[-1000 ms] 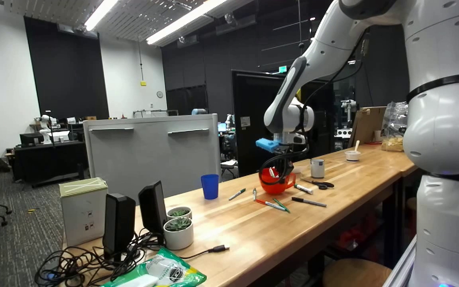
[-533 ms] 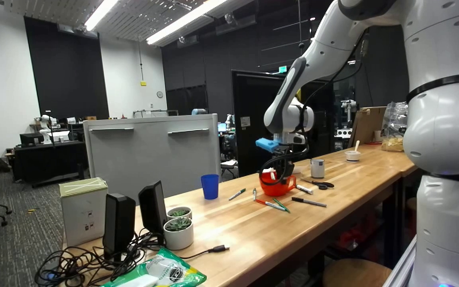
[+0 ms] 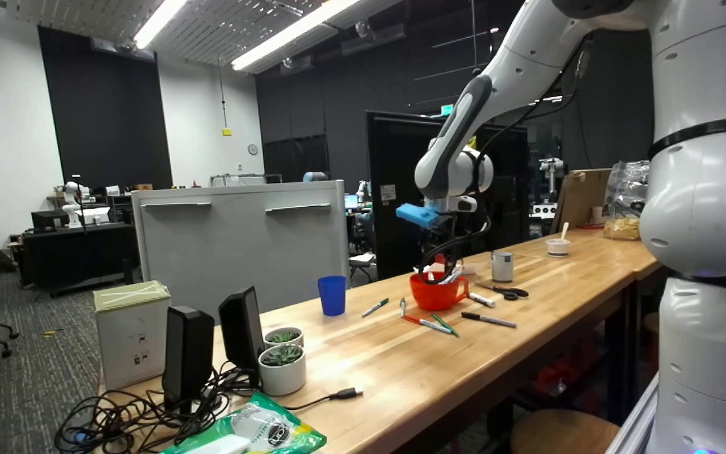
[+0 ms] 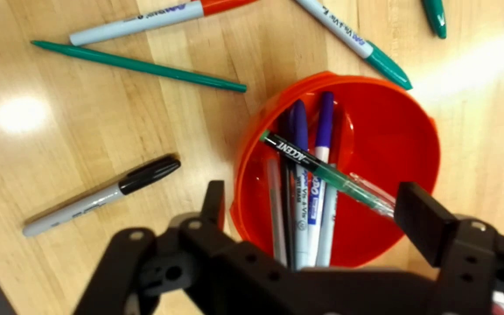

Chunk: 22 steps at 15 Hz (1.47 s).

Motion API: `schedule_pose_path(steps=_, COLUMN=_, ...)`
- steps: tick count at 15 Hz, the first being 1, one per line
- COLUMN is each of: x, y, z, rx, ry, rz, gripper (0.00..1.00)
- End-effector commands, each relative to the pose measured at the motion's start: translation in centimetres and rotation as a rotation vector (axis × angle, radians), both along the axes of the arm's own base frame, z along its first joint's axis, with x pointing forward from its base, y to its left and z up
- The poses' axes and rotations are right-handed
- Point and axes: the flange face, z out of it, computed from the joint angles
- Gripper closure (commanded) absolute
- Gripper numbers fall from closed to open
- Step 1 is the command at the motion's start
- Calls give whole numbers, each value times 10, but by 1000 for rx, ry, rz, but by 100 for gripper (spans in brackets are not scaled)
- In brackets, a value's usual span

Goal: Move the orange mug to the right.

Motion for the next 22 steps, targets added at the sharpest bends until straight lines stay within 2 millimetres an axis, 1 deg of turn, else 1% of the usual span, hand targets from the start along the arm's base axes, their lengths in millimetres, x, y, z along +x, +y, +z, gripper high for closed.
schedule_pose_path(steps=1, x=-9, y=32, z=48, rx=-33, ry=20, rz=199, gripper=0)
schedule_pose_path(steps=4, x=-10, y=70, z=84, rx=-21, ry=38, rz=376, gripper=0)
schedule_pose_path(steps=7, x=-8, y=106, z=115, rx=-5, ry=82, rz=548, gripper=0)
schedule_pose_path(steps=9, x=-3, y=122, z=133, rx=-2, ry=106, rz=665, gripper=0)
schedule_pose_path(steps=11, x=3, y=132, z=145, rx=3, ry=122, rz=780, gripper=0)
schedule_pose_path(steps=14, x=12, y=142, z=156, rx=4, ry=142, rz=949, gripper=0)
schedule_pose_path(steps=17, x=16, y=152, z=156, rx=1, ry=173, rz=1114, gripper=0)
schedule_pose_path(steps=18, x=10, y=145, z=154, rx=-13, ry=153, rz=1024, gripper=0)
schedule_pose_path(steps=20, x=14, y=149, z=153, rx=-13, ry=165, rz=1078, gripper=0)
schedule_pose_path(steps=22, x=16, y=150, z=151, rx=-11, ry=171, rz=1094, gripper=0)
